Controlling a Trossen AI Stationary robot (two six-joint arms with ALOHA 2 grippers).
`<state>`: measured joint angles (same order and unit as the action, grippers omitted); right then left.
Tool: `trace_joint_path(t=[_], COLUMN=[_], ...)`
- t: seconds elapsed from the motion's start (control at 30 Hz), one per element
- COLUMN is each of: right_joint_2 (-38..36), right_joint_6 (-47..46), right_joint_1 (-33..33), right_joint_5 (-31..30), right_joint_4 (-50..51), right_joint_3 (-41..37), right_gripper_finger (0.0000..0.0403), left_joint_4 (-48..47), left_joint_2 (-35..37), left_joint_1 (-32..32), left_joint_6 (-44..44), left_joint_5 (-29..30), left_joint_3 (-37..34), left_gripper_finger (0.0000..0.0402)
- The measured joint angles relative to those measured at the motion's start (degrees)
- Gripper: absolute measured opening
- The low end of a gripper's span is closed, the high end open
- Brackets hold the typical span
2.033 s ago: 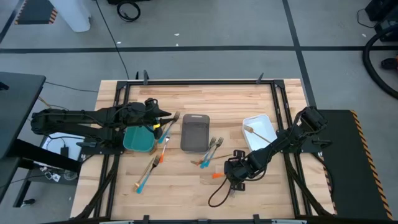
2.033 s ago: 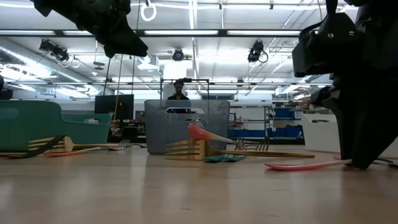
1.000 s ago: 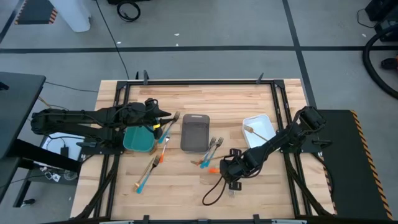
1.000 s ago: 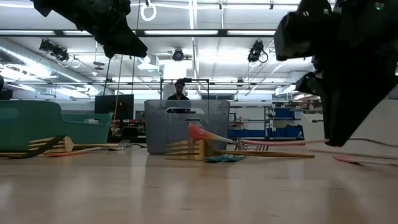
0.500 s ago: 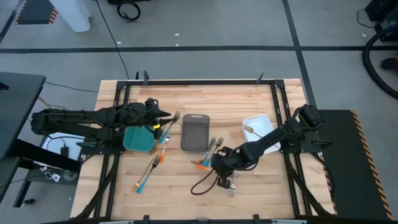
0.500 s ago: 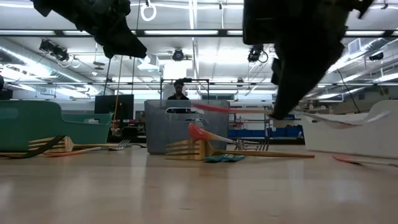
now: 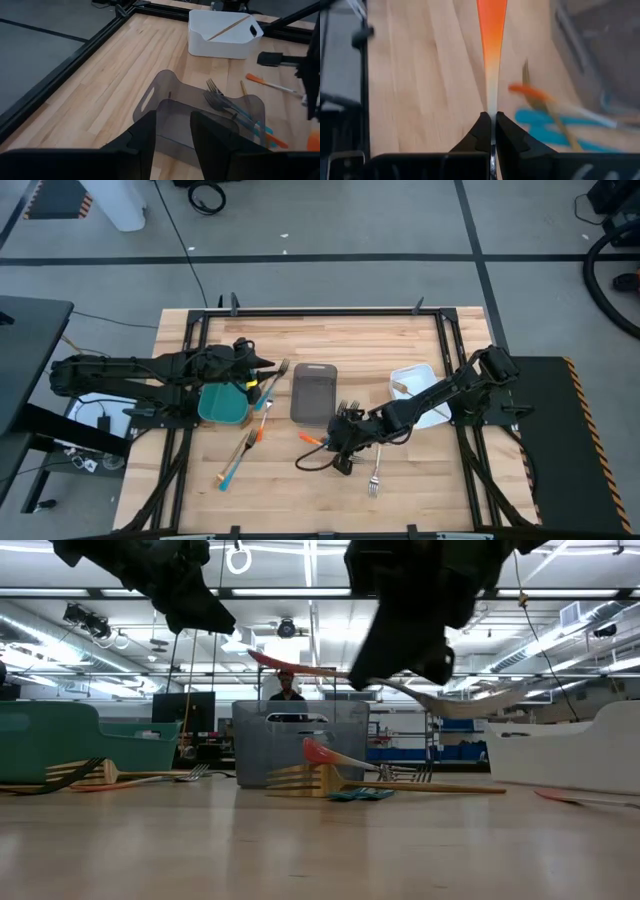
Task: Sort silverware by color (type)
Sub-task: Put the orange fork into the black bin
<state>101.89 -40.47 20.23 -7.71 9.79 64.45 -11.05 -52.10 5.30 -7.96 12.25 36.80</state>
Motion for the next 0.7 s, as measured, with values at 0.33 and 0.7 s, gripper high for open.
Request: trace_joint_path(t=[0.33,0.7], right_joint_2=[0.0,-0.1], right_joint_6=[5.7,13.1], right_joint_1=[-1.4,-4.3], right_joint_5=[-4.6,-6.0], right_joint_4=[-8.0,-13.8], right_joint_3=[0.0,0.0], right_gripper_finger=[0.0013,0.0013], left_joint_4=[0.0,0.2], left_joint_2=[0.0,0.0], left_joint_1=[0.0,0.0], left_joint_6=[2.7,4.3], left_joint_5=[3.2,6.6], left_joint_3=[0.0,0.0], left_gripper_finger=[0.013,0.013])
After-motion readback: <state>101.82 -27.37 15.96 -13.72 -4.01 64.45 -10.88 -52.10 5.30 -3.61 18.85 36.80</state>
